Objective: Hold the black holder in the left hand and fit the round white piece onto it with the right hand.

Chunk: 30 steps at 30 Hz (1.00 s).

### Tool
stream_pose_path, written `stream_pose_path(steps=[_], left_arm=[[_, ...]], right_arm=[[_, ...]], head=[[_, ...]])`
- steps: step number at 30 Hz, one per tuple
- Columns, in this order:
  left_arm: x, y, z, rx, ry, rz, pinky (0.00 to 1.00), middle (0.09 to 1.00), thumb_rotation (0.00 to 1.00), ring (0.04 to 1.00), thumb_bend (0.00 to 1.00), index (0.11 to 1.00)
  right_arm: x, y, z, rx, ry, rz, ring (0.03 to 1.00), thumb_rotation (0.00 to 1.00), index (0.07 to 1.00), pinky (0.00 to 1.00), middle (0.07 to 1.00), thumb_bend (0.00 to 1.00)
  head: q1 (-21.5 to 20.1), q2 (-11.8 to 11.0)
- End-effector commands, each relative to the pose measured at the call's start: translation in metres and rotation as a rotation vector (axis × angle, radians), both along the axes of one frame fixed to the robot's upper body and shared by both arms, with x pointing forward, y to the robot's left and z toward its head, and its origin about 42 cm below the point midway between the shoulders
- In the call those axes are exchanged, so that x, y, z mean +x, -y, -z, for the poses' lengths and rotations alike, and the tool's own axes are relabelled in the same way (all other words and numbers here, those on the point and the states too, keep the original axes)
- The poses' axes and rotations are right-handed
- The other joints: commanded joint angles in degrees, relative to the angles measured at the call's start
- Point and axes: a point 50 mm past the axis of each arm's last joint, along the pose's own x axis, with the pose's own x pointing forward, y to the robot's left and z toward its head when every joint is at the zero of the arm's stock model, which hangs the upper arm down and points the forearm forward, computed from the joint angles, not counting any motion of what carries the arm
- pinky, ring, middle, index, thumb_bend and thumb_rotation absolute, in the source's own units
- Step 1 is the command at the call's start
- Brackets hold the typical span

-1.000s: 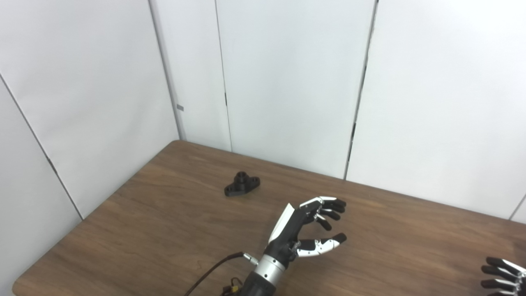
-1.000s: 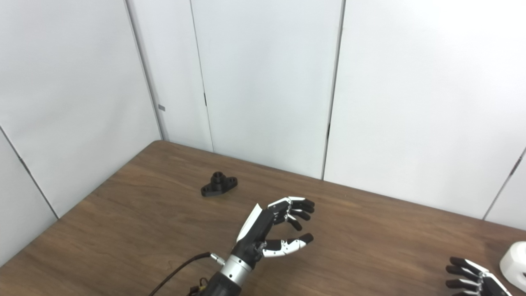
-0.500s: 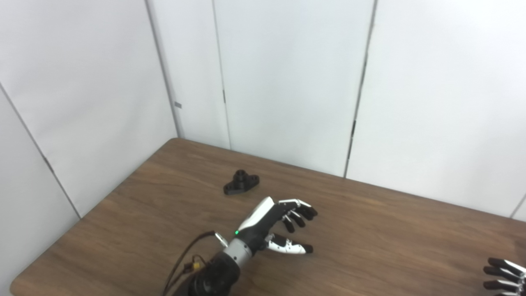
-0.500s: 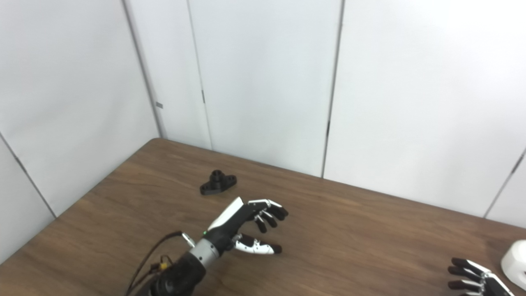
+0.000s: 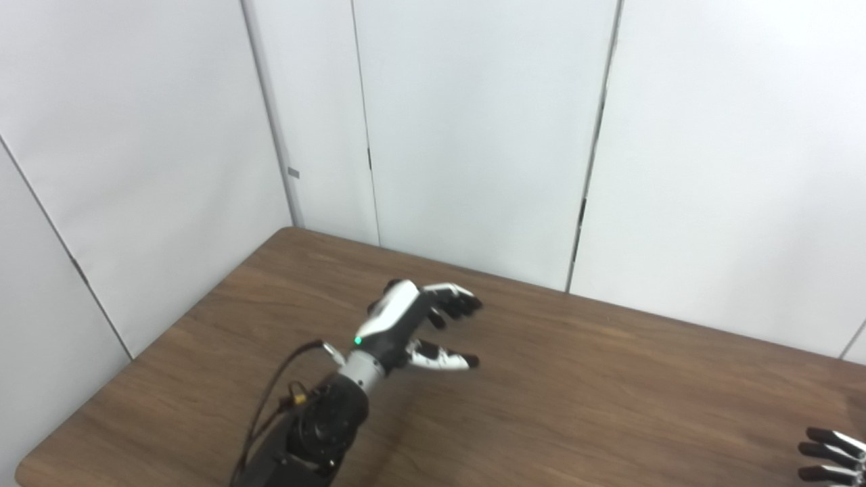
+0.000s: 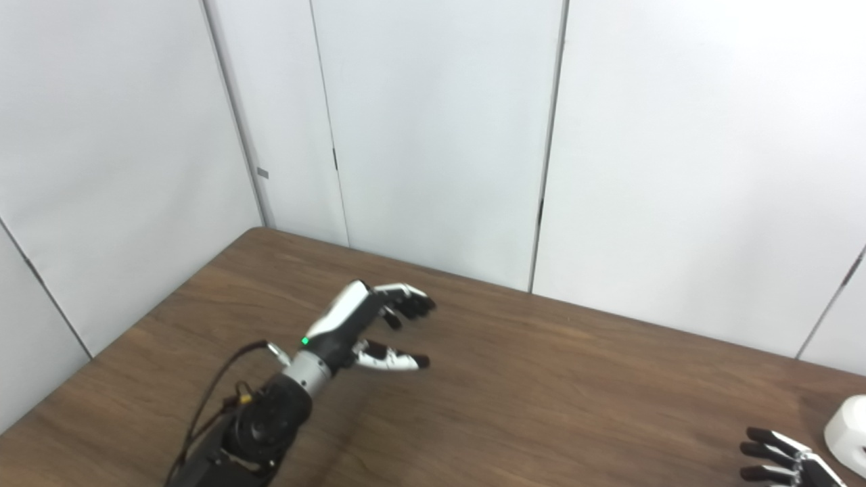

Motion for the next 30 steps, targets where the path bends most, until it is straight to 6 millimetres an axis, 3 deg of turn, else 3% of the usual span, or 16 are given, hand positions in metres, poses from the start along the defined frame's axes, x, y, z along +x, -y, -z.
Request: stream_pose_path(steps=[1,5,11,20,25,27,30], left_arm=[[0.006,-0.008,-0.033,0.025,0.117,-0.032,0.63,0.718,0.00,0.707,0.81,0.681],[0.006,-0.018,-0.045,0.034,0.147,-0.073,0.66,0.730,0.00,0.733,0.80,0.681],[0.007,-0.033,-0.056,0.044,0.204,-0.171,0.61,0.735,0.00,0.719,0.81,0.664],[0.008,-0.051,-0.065,0.171,0.211,-0.322,0.65,0.844,0.00,0.831,0.84,0.671],[0.011,-0.057,-0.063,0.191,0.226,-0.382,0.74,0.916,0.04,0.936,0.89,0.659],[0.013,-0.061,-0.062,0.202,0.212,-0.401,0.86,0.977,0.10,0.987,0.95,0.670],[0.017,-0.066,-0.060,0.254,0.169,-0.456,0.98,0.997,0.17,0.999,0.99,0.703]], right_arm=[[0.004,0.001,-0.018,-0.016,0.075,-0.012,0.580,0.00,0.699,0.44,0.670,0.55],[0.003,0.001,-0.020,-0.015,0.068,-0.011,0.575,0.00,0.700,0.44,0.670,0.55],[0.003,0.002,-0.020,-0.016,0.073,-0.013,0.581,0.00,0.700,0.44,0.673,0.55],[0.003,0.003,-0.022,-0.015,0.072,-0.011,0.572,0.00,0.705,0.44,0.670,0.54],[0.002,0.004,-0.023,-0.013,0.072,-0.015,0.574,0.00,0.705,0.44,0.671,0.54],[0.002,0.004,-0.023,-0.014,0.072,-0.017,0.572,0.00,0.705,0.44,0.672,0.54],[0.001,0.004,-0.024,-0.021,0.069,-0.013,0.575,0.00,0.706,0.44,0.673,0.54]], head=[[0.06,0.39],[0.21,0.54],[0.50,0.80],[0.53,1.03],[0.70,1.44],[0.70,1.53],[0.63,1.65]])
